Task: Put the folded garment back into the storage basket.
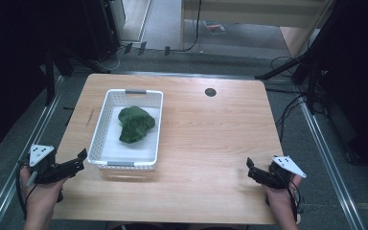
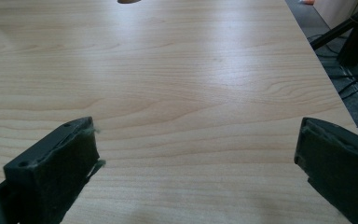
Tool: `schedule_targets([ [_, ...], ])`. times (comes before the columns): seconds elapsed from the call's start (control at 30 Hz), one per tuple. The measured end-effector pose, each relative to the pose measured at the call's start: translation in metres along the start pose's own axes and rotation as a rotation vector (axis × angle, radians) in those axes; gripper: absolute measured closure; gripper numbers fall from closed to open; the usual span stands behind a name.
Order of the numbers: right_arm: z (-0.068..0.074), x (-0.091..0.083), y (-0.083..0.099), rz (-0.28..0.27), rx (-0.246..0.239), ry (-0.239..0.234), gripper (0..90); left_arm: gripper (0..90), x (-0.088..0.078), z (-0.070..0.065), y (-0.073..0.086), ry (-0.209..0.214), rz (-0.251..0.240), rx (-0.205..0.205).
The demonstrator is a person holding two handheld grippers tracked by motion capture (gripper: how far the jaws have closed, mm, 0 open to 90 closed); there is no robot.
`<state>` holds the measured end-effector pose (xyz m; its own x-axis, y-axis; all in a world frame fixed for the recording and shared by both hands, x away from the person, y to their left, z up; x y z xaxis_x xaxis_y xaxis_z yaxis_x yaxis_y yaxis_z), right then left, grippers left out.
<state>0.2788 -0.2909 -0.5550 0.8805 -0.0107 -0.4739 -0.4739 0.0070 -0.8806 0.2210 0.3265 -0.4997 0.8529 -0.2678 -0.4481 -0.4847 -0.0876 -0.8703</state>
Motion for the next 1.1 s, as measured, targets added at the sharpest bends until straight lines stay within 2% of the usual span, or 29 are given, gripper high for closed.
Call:
schedule_targets([
  [0.27,0.0,0.0,0.0,0.002,0.002,0.003,0.0,0.0,-0.005,0.012,0.014,-0.01,-0.011,-0.031],
  [0.53,0.0,0.0,0.0,0.002,0.004,0.003,0.0,0.0,-0.007,0.031,0.033,-0.031,-0.035,-0.067],
  [0.6,0.0,0.0,0.0,0.002,0.003,0.001,0.0,0.0,-0.005,0.036,0.041,-0.029,-0.039,-0.064],
  [0.67,0.0,0.0,0.0,0.001,0.004,0.001,0.0,0.0,-0.004,0.036,0.043,-0.03,-0.037,-0.062],
  [0.77,-0.001,0.0,0.0,0.001,0.004,0.0,0.0,0.0,0.001,0.038,0.05,-0.021,-0.007,-0.04],
  [0.87,-0.001,0.0,0.0,0.002,0.006,-0.001,0.0,0.0,0.006,0.034,0.058,0.005,0.019,-0.009],
  [0.93,-0.001,0.0,0.0,0.002,0.007,-0.001,0.0,0.0,0.008,0.032,0.06,0.008,0.034,0.015],
  [1.1,-0.001,0.0,0.0,0.002,0.008,-0.001,0.0,0.0,0.007,0.034,0.06,0.019,0.018,-0.012],
])
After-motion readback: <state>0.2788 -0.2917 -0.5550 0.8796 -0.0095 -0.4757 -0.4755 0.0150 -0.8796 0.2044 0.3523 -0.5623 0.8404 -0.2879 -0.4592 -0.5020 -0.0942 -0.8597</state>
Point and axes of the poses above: each handheld gripper's, and its own axes: x roughly forward along the jaws, y roughly out of its underside, z roughly to its left, the point moved 2 cm from there along x, roughly forward along the jaws, and after that the axes turned 12 degrees about y, right-handed, at the moved point
